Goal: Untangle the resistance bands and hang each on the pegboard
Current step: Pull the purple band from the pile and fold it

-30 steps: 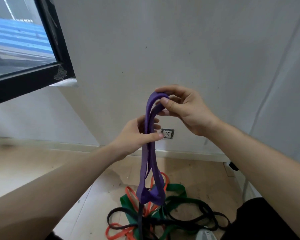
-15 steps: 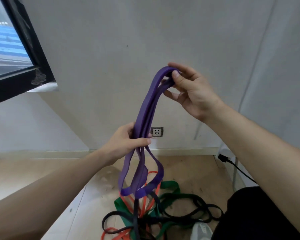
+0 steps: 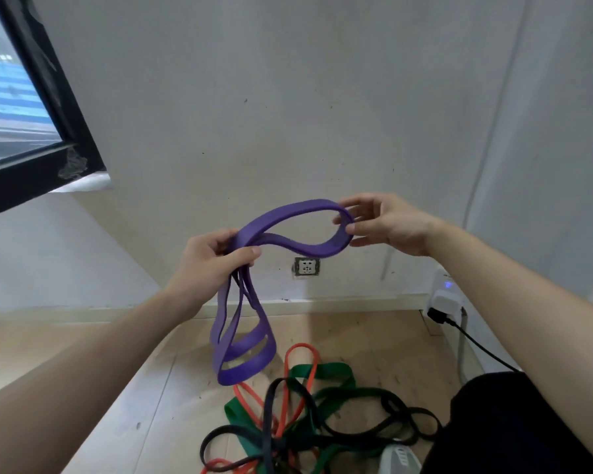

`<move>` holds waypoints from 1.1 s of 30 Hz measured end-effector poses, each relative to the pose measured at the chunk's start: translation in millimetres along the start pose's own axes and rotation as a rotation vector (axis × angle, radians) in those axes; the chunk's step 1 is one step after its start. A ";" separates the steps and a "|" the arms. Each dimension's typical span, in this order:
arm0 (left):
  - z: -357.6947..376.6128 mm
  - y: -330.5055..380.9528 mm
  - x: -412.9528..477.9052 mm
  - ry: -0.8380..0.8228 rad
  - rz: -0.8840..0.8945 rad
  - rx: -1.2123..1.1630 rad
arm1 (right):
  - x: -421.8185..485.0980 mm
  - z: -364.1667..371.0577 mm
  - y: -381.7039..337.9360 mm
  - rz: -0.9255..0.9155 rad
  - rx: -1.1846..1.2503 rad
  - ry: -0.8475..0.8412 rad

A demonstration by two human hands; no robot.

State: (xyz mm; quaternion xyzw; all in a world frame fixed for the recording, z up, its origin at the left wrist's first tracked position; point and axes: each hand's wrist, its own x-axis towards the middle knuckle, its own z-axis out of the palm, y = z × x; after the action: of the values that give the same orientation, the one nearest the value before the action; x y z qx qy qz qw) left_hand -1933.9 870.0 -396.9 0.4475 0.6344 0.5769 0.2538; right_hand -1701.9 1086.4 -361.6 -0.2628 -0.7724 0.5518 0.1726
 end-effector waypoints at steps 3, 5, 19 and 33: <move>0.7 4.7 0.8 -0.015 0.037 0.036 | 0.7 11.9 -8.4 -0.046 -0.155 -0.007; 3.0 6.5 0.1 -0.046 0.056 0.082 | 0.6 30.4 -17.3 -0.098 -0.250 -0.034; -12.3 8.3 -2.8 -0.210 0.095 0.298 | 8.0 93.0 -33.7 -0.257 -0.468 -0.182; -6.6 5.4 -9.8 -0.224 0.066 0.181 | 2.9 102.4 -32.1 -0.296 -0.096 -0.032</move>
State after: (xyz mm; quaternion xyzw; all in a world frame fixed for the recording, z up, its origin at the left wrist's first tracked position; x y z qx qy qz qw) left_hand -1933.3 857.9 -392.2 0.5509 0.6362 0.4719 0.2626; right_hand -1768.1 1002.0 -365.4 -0.1452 -0.8308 0.4870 0.2271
